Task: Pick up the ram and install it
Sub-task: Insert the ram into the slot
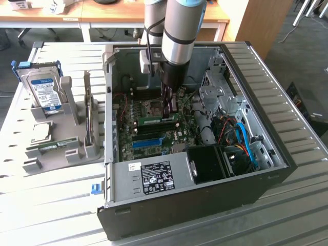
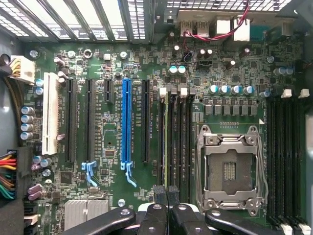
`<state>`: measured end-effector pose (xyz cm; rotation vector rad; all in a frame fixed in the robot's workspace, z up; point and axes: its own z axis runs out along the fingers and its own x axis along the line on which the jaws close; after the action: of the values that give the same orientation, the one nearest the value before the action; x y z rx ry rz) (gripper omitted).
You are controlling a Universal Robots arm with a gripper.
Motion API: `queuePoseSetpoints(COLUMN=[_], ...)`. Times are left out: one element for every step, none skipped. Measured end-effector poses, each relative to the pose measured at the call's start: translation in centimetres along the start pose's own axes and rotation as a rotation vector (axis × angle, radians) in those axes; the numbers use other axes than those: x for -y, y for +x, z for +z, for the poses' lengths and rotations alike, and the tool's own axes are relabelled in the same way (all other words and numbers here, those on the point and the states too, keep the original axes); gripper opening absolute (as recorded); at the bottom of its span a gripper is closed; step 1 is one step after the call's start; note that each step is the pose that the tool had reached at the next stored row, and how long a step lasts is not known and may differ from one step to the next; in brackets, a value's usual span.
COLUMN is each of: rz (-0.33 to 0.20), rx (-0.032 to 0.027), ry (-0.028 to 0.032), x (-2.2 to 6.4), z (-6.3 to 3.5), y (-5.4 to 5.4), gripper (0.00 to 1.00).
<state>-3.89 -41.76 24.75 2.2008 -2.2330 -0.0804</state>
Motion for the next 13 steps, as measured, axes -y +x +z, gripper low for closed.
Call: queuePoseSetpoints(rz=[0.000,0.000,0.000,0.000,0.000,0.000,0.000,0.000,0.000,0.000,0.000,0.000,0.000], rx=[-0.0001,-0.0001,-0.0001,0.0000,0.0000,0.0000,0.0000,-0.0001,-0.0001,0.0000,0.0000,0.0000,0.0000], ry=[-0.0001,-0.0001,0.0000,-0.0001,0.0000,0.0000,0.0000,-0.0001,-0.0001,0.0000,0.0000,0.0000,0.0000], x=[0.00,0.01,0.01,0.01,0.01,0.02,0.02,0.02,0.02,0.03,0.03,0.03,0.03], z=[0.06,0.11,0.17,0.23,0.29,0.37,0.44,0.51,0.58,0.65,0.71,0.78,0.84], y=[0.00,0.00,0.01,0.01,0.01,0.01,0.01,0.02,0.02,0.02,0.02,0.03,0.03], gripper=[0.11,0.11,0.11,0.11,0.11,0.11,0.11,0.11,0.11,0.11,0.11,0.11,0.11])
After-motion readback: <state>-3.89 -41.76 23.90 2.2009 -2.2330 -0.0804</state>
